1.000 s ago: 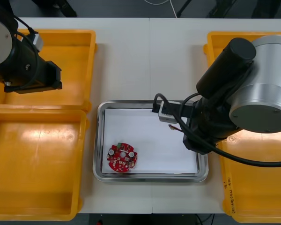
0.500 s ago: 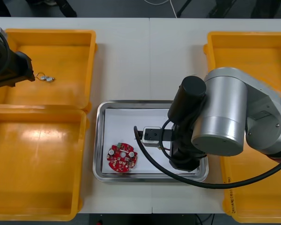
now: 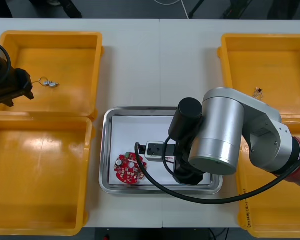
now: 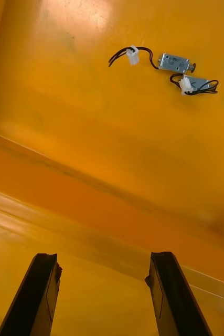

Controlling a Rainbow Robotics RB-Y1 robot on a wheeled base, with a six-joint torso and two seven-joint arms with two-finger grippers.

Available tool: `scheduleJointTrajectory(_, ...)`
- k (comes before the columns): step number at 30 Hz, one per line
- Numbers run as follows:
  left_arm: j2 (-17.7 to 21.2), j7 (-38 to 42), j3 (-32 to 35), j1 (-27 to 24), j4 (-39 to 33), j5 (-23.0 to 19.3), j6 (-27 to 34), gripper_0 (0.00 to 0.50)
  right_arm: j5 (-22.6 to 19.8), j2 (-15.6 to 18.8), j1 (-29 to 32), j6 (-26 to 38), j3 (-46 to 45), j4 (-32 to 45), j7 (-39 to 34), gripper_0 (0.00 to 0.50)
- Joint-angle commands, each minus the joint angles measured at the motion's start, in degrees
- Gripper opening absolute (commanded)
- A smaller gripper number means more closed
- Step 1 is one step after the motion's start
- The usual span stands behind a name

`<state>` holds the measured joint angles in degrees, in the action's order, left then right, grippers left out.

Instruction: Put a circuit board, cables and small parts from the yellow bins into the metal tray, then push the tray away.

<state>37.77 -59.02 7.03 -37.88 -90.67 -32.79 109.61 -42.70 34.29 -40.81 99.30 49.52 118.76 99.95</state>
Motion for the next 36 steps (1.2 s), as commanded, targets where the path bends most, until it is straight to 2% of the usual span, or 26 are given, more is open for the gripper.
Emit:
scheduleJointTrajectory(1, 2.2, -4.7, 0.4, -4.5, 1.1, 1.7, 0.4, 0.5, 3.2, -1.2, 1.0, -2.5, 2.7, -0.5, 2.8, 0.0)
scheduleJointTrajectory(4, 2.2, -4.9, 0.4, -6.0, 3.2, 2.2, 0.4, 0.5, 5.4, -1.2, 1.3, -3.4, 4.2, -0.5, 2.6, 0.0)
scheduleJointTrajectory(10, 2.2, -5.5, 0.4, -7.8, 6.7, 3.1, -2.2, 0.5, 5.1, -1.2, 2.1, -5.4, 5.3, -2.6, 2.8, 0.0)
scheduleJointTrajectory(15, 2.2, -6.2, 0.4, -8.0, 7.3, 3.3, -5.3, 0.5, 7.5, -1.2, 3.5, -7.9, 6.6, -2.8, 2.7, 0.0)
scheduleJointTrajectory(23, 2.2, -7.2, 0.4, -8.0, 7.4, 3.7, -9.2, 0.5, 9.4, -1.8, 3.8, -7.9, 6.6, -2.8, 2.7, 0.006)
scheduleJointTrajectory(24, 2.2, -7.2, 0.4, -8.0, 7.4, 3.6, -9.3, 0.5, 9.4, -1.8, 3.8, -7.9, 6.6, -2.8, 2.6, 0.03)
scheduleJointTrajectory(25, 2.2, -7.3, 0.4, -8.0, 7.6, 3.6, -9.6, 0.5, 9.5, -1.8, 3.8, -7.9, 6.6, -2.8, 2.7, 0.125)
scheduleJointTrajectory(26, 2.2, -7.5, 0.4, -8.3, 8.1, 3.6, -9.7, 0.5, 9.7, -1.8, 3.8, -7.9, 6.6, -2.8, 2.8, 0.269)
scheduleJointTrajectory(27, 2.2, -7.6, 0.4, -8.4, 8.5, 3.7, -9.7, 0.5, 9.7, -1.8, 3.8, -7.9, 6.6, -2.8, 2.7, 0.343)
scheduleJointTrajectory(28, 2.2, -7.9, 0.4, -9.2, 9.6, 3.7, -9.7, 0.5, 10.3, -1.9, 3.8, -7.9, 6.6, -2.8, 2.7, 0.5)
scheduleJointTrajectory(36, 2.2, -9.7, 0.3, -14.1, 17.6, 4.0, -10.5, 0.5, 11.5, -2.6, 3.8, -8.4, 6.6, -2.8, 2.3, 0.5)
